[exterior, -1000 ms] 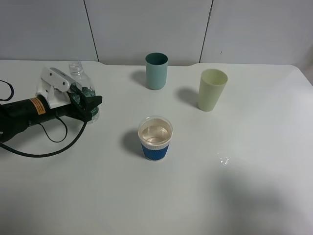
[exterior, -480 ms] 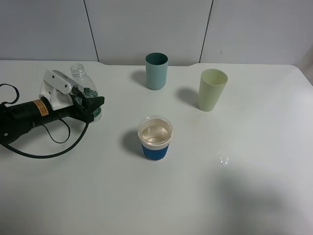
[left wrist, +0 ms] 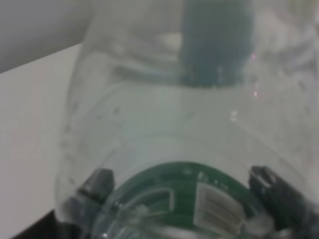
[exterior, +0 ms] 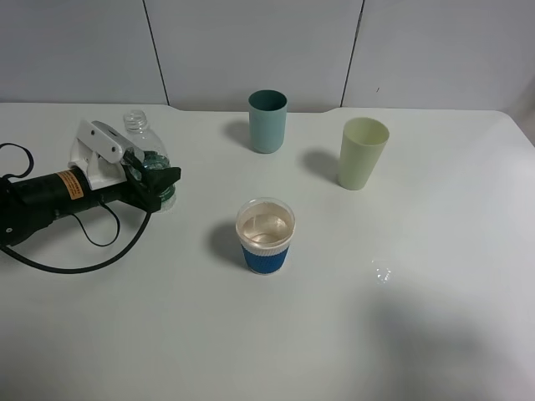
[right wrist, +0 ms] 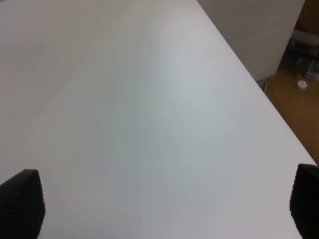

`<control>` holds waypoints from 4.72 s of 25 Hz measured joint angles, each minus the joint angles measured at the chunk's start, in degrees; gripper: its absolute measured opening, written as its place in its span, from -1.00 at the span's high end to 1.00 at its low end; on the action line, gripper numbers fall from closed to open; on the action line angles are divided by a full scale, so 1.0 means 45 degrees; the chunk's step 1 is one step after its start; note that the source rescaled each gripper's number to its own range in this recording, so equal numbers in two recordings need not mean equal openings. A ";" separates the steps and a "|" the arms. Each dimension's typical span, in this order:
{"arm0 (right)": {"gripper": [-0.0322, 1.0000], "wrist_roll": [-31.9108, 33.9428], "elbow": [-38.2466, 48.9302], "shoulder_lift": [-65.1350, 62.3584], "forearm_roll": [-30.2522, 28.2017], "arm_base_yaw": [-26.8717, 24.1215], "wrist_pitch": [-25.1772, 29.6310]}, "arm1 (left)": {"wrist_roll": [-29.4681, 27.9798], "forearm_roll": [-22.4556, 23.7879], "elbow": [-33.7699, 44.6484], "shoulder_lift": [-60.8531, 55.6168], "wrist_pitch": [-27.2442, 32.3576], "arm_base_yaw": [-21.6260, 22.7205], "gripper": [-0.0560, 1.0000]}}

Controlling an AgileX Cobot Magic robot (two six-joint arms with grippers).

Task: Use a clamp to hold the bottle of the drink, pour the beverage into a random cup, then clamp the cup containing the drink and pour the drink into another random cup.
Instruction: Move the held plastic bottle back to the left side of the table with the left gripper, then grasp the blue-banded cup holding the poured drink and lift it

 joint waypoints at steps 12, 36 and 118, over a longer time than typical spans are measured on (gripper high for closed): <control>-0.90 0.0000 0.0000 0.0000 0.0000 0.0000 0.0000 | 0.0428 0.0567 0.0000 -0.0206 0.0331 0.0000 -0.95; -0.90 0.0000 0.0000 0.0000 0.0000 0.0000 0.0000 | 0.0772 -0.3628 0.5341 -0.7647 0.2110 0.0000 -0.99; -0.90 0.0000 0.0000 0.0000 0.0000 0.0000 0.0000 | 0.0035 -0.6980 0.0694 -2.6543 2.9110 0.0000 -1.00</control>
